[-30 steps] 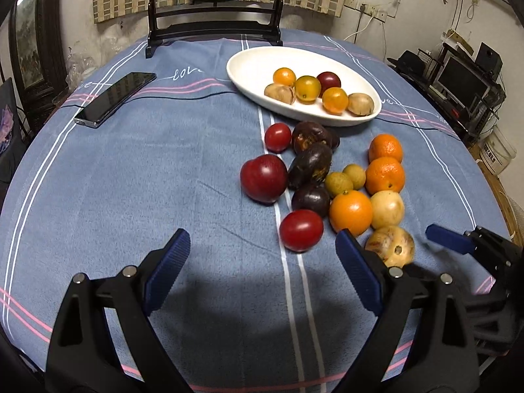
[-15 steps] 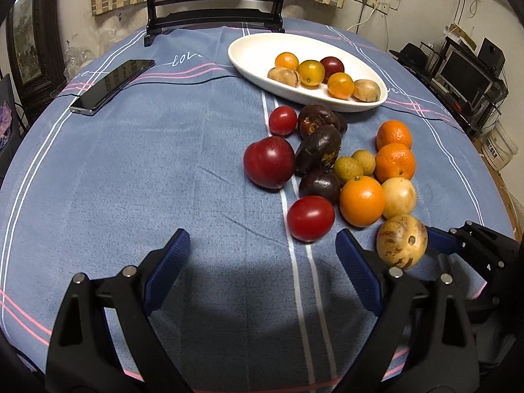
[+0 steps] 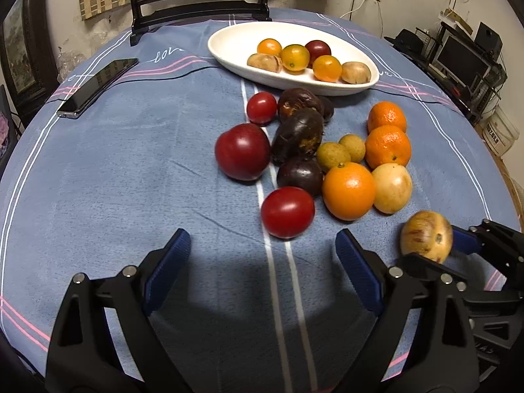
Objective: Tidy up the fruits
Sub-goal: 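Grasp a pale striped fruit with the right gripper while the left gripper grasps a red tomato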
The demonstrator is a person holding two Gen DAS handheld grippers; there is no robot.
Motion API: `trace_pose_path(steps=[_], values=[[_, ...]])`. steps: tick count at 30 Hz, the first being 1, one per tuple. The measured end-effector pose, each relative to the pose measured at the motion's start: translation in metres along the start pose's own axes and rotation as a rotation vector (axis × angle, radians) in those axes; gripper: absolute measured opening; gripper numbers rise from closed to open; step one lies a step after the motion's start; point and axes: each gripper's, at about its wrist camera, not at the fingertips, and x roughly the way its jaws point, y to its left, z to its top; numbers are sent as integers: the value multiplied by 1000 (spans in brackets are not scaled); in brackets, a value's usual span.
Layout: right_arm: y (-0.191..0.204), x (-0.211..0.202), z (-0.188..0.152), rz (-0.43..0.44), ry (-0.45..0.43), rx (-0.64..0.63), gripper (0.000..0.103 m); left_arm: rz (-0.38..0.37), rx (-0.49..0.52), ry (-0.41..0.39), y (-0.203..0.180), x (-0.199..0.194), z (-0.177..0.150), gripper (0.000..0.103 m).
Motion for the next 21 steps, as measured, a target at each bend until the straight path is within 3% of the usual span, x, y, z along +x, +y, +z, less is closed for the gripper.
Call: trace_pose_path(steps=[9,10,11,13,14,21], values=[[-13,-10,-5,34,-23,32,44,13,28,16,-11,10,8,87],[-14,-11,-5,38,-24,33,44,17,34,12,-12,9,7,78],[-14,-12,-5,38,-27,33,44,32,47,-7,-14,8,7,58],[-15,-14,-5,33,-32,37,44,42,58,-22,-15,6,7,37],[-15,-14,-4,32,-33,36,44,28,60,-23,-15,4,7,32],[-15,-20,-4,24,-47,28,44,13,38,-24,-8,-4,2,32]])
